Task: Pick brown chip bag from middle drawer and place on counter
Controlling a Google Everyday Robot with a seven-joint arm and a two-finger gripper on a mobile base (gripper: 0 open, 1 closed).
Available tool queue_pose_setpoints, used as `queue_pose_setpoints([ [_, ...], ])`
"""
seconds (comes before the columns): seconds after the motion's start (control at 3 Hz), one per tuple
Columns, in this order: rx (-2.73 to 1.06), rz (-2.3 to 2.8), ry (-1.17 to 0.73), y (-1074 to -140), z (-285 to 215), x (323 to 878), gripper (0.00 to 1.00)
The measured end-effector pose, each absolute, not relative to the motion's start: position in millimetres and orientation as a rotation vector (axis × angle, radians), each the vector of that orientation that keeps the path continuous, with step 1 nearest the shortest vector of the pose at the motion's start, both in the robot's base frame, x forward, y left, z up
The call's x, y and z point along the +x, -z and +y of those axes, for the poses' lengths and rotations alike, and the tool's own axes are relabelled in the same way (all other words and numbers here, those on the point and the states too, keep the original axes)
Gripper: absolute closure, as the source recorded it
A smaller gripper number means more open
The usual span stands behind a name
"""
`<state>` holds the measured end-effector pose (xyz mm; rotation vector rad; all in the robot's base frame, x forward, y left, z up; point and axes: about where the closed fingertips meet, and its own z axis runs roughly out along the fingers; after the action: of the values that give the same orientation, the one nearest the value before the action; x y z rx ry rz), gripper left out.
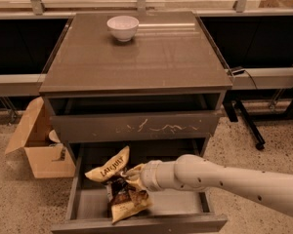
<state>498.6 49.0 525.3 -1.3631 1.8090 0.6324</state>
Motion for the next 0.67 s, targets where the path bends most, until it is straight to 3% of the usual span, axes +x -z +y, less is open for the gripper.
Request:
queue_pose_setpoints([
  [0.67, -1.368, 1.750, -0.630, -546, 45, 501, 1.00],
])
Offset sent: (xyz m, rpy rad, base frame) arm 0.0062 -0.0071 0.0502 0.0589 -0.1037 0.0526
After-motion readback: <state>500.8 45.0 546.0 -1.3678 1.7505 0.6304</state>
